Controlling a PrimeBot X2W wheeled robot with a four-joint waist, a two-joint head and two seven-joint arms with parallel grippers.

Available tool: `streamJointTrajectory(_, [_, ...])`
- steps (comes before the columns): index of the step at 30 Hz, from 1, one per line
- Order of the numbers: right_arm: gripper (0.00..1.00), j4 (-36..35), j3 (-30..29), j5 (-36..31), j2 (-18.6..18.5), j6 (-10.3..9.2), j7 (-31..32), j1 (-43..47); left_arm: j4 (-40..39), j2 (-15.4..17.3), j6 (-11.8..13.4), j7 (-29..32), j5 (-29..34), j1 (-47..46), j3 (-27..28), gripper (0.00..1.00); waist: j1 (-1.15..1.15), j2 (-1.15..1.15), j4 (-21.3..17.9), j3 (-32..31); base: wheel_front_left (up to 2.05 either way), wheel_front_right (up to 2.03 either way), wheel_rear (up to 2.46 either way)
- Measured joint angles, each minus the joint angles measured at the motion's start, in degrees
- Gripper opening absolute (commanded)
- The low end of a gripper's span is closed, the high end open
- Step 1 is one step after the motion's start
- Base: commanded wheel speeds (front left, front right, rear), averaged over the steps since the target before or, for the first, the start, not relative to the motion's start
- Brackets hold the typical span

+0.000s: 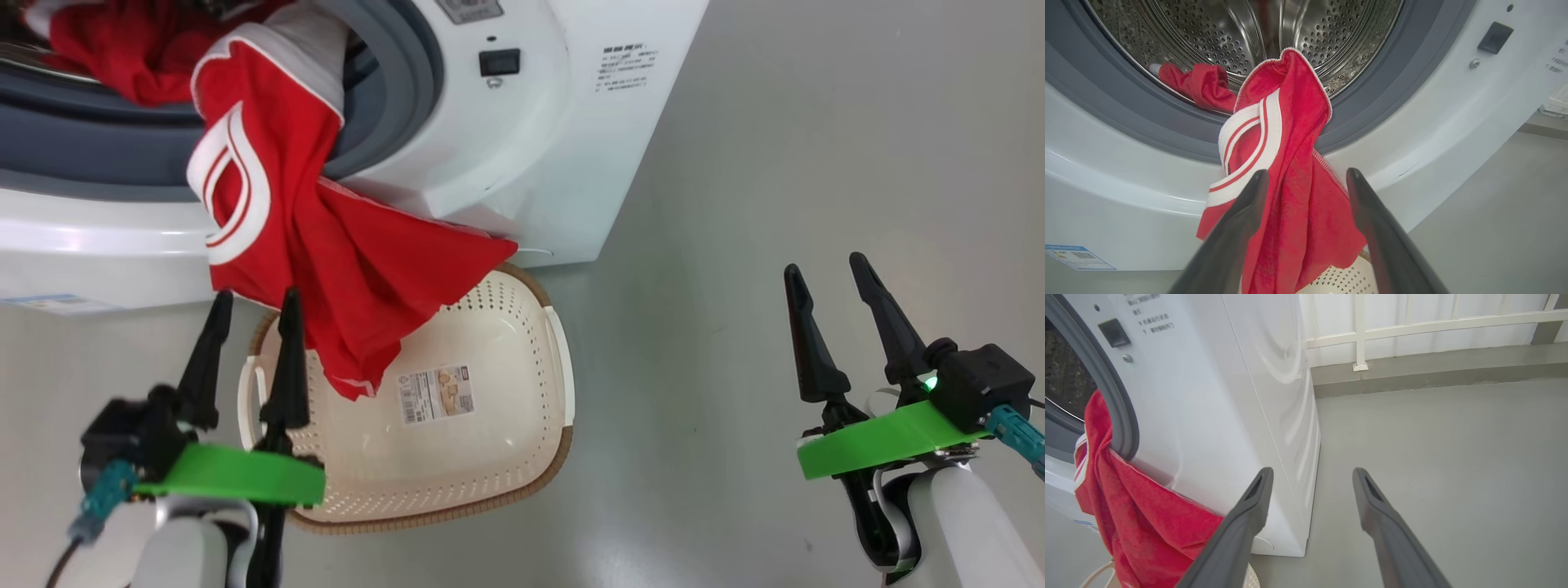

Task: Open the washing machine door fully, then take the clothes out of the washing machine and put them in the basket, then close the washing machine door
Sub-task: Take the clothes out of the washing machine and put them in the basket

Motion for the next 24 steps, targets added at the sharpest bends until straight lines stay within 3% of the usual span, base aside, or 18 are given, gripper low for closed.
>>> streamJointTrajectory(5, [1.0,0.0,0.0,0.0,0.0,0.0,0.0,0.0,-5.0,0.1,0.2,0.0,0.3,4.7,-0.3,1.0,0.0,0.0,0.1,-1.1,0.0,0.0,0.0])
streamJointTrajectory(9, [1.0,-0.1,-0.2,0.0,0.0,0.0,0.0,0.1,-8.6,0.1,1.7,0.0,-0.2,7.6,-1.7,1.0,0.0,0.0,-0.1,-1.1,0.0,0.0,0.0])
streamJointTrajectory(24, [1.0,0.0,0.0,0.0,0.1,0.0,0.0,0.9,-8.8,0.2,2.2,0.0,-0.8,5.6,-1.6,1.0,0.0,0.0,-0.4,-1.2,0.0,0.0,0.0])
